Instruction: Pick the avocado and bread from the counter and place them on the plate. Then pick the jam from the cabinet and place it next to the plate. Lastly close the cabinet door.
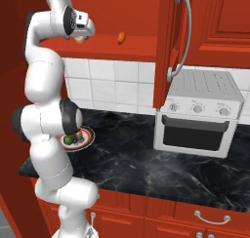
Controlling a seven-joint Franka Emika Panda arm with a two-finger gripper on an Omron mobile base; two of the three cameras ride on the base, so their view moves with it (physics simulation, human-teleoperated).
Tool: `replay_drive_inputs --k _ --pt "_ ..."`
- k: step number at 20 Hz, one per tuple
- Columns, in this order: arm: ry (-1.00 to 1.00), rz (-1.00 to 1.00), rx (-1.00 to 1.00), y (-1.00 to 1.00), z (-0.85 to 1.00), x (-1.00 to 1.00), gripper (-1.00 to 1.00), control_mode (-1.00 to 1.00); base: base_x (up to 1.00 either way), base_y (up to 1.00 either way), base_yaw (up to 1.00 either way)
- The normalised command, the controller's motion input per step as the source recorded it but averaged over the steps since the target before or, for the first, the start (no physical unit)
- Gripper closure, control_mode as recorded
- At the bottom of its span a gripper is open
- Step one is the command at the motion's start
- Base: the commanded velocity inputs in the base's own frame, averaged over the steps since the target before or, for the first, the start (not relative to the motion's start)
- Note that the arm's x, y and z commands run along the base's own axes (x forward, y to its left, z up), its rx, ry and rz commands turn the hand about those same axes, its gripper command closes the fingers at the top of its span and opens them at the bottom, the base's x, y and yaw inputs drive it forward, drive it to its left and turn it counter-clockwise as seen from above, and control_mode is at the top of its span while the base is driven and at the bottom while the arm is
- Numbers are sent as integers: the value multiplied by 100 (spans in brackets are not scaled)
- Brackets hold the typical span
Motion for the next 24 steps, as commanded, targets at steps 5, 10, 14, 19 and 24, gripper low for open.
replay_drive_inputs --k 5,10,14,19,24 --pt "3 0 0 6 0 25 -100 -100 0 0 0" --pt "4 0 0 14 0 21 -100 -100 0 0 0" --pt "3 0 0 9 0 22 -100 -100 0 0 0" --pt "0 0 0 0 0 20 -100 -100 0 0 0" --pt "1 0 -1 5 0 13 100 -100 0 0 0"
